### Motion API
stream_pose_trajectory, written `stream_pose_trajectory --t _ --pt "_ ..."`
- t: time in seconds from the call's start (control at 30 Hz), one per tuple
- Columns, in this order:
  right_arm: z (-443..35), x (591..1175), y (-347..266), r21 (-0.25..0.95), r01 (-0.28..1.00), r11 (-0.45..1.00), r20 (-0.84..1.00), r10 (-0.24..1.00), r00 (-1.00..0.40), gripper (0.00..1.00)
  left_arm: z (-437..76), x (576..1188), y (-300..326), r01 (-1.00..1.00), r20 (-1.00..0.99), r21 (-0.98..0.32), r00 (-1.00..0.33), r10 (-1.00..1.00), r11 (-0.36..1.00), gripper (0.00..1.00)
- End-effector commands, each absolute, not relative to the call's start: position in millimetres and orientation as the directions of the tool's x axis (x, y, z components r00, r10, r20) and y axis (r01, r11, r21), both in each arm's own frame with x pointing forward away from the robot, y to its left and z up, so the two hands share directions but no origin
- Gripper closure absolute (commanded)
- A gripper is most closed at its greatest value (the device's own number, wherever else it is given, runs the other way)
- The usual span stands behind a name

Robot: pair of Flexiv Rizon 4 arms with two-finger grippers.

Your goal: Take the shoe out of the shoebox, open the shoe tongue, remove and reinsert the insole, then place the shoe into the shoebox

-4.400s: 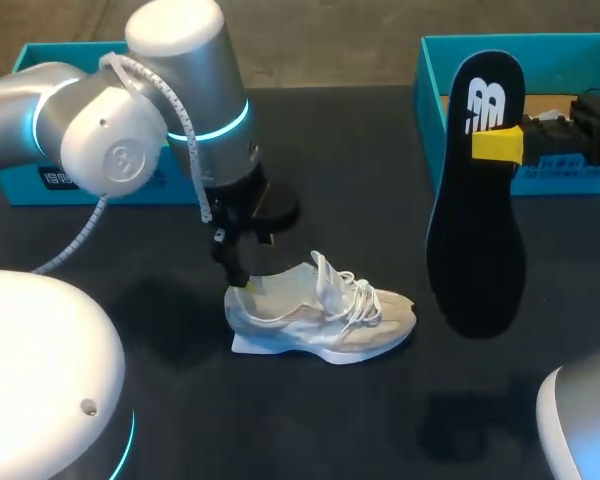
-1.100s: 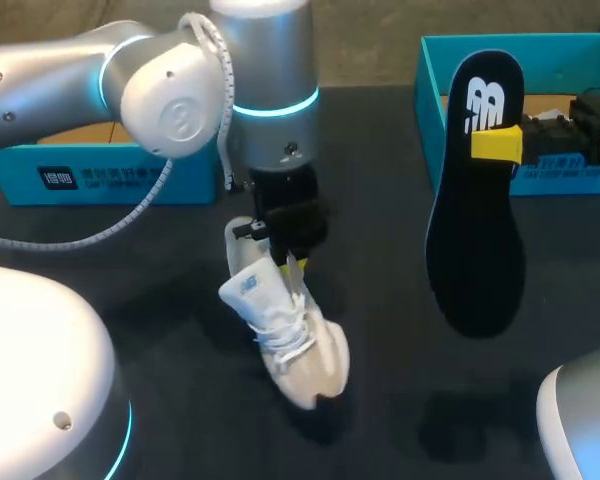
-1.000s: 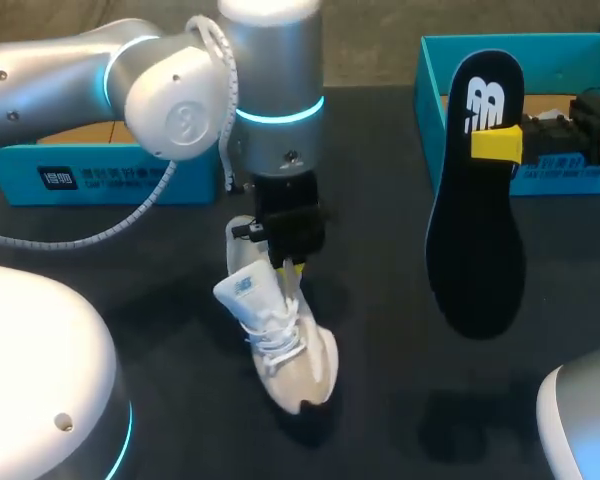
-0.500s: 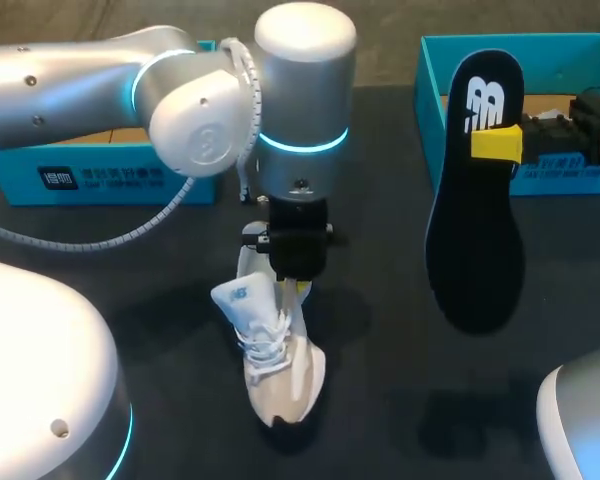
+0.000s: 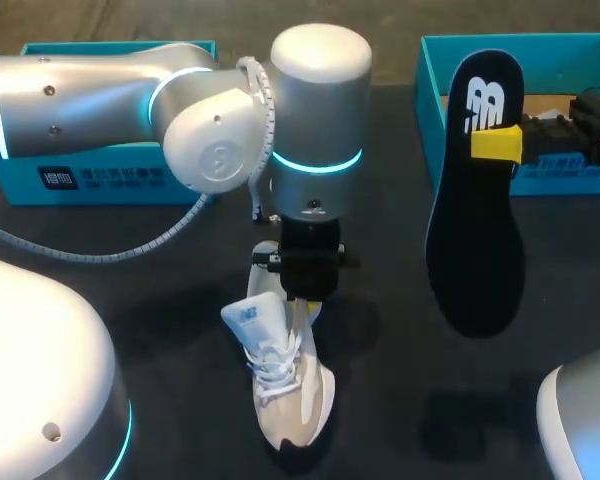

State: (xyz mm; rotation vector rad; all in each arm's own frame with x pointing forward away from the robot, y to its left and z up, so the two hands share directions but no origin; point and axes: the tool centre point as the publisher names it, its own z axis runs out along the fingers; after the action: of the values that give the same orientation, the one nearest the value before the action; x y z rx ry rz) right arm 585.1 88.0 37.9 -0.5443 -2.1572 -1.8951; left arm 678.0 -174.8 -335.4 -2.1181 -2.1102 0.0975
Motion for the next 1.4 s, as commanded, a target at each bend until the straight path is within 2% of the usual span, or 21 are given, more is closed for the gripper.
stream_pose_trajectory --t 0.03,0.33,0.73,0.8,0.83,0.87,0.9,1.13,1.4 --pt "38.8 588.5 90.1 0.904 0.415 0.105 0.401 0.128 -0.907 1.00 -346.0 671.2 -183.4 0.987 0.076 -0.160 0.016 0.997 -0.004 1.00" --pt "38.8 588.5 90.1 0.904 0.415 0.105 0.401 0.128 -0.907 1.00 -360.9 661.2 -191.1 0.982 0.097 -0.190 0.042 0.994 -0.023 1.00" --pt "38.8 588.5 90.1 0.904 0.415 0.105 0.401 0.128 -0.907 1.00 -375.1 670.0 -202.7 0.982 0.048 -0.185 -0.029 0.998 0.037 1.00" --pt "38.8 588.5 90.1 0.904 0.415 0.105 0.401 0.128 -0.907 1.00 -375.1 672.1 -203.8 0.982 0.030 -0.181 -0.040 0.999 0.044 0.77" --pt "38.8 588.5 90.1 0.904 0.415 0.105 0.401 0.128 -0.907 1.00 -374.0 673.9 -205.2 0.982 0.014 -0.182 -0.053 0.999 0.054 0.59" --pt "38.8 588.5 90.1 0.904 0.415 0.105 0.401 0.128 -0.907 1.00 -372.0 675.1 -206.4 0.981 0.000 -0.184 -0.062 0.998 0.060 0.14" --pt "38.8 588.5 90.1 0.904 0.415 0.105 0.401 0.128 -0.907 1.00 -370.0 676.2 -207.5 0.981 -0.016 -0.186 -0.068 0.998 0.063 0.00" --pt "38.8 588.5 90.1 0.904 0.415 0.105 0.401 0.128 -0.907 1.00 -337.9 690.9 -217.4 0.973 -0.217 -0.209 -0.144 0.966 0.098 0.00" --pt "38.8 588.5 90.1 0.904 0.415 0.105 0.401 0.128 -0.907 1.00 -288.9 706.6 -223.3 0.966 -0.502 -0.241 -0.209 0.839 0.096 0.00"
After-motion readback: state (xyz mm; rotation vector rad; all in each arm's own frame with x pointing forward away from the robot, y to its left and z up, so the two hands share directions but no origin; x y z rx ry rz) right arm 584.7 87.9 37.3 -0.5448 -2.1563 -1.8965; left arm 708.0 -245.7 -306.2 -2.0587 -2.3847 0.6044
